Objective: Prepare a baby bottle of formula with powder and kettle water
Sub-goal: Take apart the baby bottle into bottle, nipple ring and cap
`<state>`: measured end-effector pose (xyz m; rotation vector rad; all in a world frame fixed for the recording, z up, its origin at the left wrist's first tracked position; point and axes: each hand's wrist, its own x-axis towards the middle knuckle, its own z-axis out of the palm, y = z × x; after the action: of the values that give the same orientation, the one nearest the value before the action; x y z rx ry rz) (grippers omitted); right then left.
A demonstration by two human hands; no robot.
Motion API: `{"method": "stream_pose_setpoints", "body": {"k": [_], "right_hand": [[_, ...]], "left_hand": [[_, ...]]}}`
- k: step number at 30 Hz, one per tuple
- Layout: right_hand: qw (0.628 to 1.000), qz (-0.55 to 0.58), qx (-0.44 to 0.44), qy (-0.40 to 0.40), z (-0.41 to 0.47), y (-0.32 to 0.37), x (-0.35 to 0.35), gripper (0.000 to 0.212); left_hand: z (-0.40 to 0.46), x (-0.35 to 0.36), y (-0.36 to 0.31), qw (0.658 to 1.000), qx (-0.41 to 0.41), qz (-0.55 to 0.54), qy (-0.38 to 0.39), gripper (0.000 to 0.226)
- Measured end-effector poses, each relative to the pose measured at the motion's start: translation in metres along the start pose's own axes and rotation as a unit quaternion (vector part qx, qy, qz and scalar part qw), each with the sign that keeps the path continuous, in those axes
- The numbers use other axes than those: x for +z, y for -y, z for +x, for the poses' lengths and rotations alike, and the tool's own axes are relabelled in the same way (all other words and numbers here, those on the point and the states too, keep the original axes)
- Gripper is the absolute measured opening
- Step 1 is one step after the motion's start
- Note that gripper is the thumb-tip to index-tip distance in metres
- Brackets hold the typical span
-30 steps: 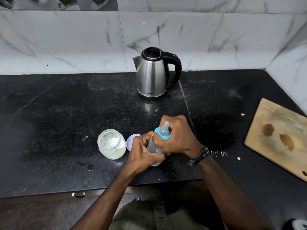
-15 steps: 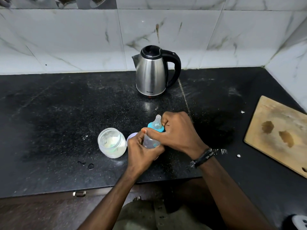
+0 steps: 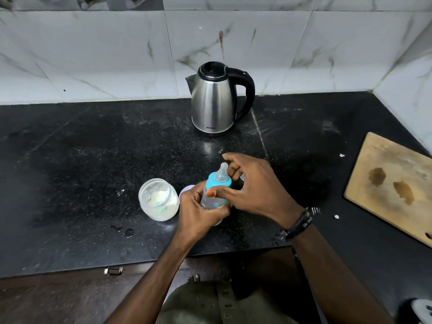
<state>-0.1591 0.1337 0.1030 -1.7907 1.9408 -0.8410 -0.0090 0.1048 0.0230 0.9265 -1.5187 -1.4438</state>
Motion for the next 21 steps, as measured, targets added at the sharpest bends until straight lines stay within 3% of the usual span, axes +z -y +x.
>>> {"method": "stream_pose_setpoints", "body": {"k": [3,5,9,13,17,21], "right_hand": [[0.999,0.047,-0.006,-0.023,-0.004,0.001,0.003,0.085],[0.994,0.104,-0.009,0.006,-0.006,0.001,0.002,0.071],[0.980,0.177,-0.003,0.088,-0.010,-0.003,-0.002,0.081],[0.998,0.066,0.017,0.016,-0.010,0.003,0.003,0.100],[0.998,0.052,0.027,-0.018,-0.011,0.006,0.009,0.089],[0.989,0.137,0.023,0.043,-0.012,0.005,0.004,0.078]], "left_hand": [[0.001,0.001,-0.001,1.000,0.004,-0.006,0.007,0.038],[0.000,-0.001,0.001,1.000,0.006,-0.009,0.008,0.034],[-0.002,-0.003,0.004,1.000,0.004,0.001,-0.005,0.031],[-0.001,-0.002,0.007,1.000,-0.002,0.005,-0.010,0.032],[-0.001,0.001,0.007,1.000,0.016,-0.001,-0.009,0.039],[-0.001,0.000,0.013,1.000,-0.005,-0.006,-0.005,0.038]]}}
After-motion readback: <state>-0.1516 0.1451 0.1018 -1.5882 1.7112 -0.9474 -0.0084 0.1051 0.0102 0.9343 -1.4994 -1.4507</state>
